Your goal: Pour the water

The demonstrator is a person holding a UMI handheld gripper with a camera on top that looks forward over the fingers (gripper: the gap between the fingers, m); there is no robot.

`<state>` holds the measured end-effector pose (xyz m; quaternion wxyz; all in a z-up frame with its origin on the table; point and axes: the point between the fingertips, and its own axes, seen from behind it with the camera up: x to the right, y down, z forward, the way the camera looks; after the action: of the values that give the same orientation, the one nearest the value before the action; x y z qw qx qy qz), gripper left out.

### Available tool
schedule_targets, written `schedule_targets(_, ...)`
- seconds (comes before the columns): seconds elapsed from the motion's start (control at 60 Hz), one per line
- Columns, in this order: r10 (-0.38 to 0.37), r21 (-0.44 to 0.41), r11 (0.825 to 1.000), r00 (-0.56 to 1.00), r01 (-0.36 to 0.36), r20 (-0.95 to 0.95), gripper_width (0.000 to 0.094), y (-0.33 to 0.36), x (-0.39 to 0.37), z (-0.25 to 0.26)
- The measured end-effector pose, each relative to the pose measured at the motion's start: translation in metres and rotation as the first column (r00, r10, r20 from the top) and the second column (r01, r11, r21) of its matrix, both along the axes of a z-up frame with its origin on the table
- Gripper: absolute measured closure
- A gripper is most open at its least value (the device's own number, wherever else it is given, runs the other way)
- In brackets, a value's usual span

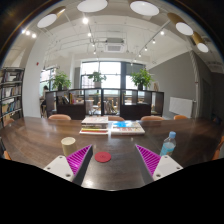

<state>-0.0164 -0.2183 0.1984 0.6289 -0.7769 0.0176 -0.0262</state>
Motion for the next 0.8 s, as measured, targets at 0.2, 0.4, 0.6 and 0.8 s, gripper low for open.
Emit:
schedule_targets(0.2,0.015,-0.009,1.0,1.0,-0.015,-0.007,0.0075,0.007,0.031,-0.03)
schedule_targets(0.4,-0.061,-0.023,0.998,0.998,0.061,0.028,0.008,0.002,0.115,-0.084)
schedule_targets(0.6,-0.167,0.001,0.986,0.986,0.167,0.021,0.008,0.007,0.206,-0.092)
schedule_targets(0.8,-0.182,0.054,0.982,0.981,0.178,0.065,0.0087,0.048,0.263,-0.085)
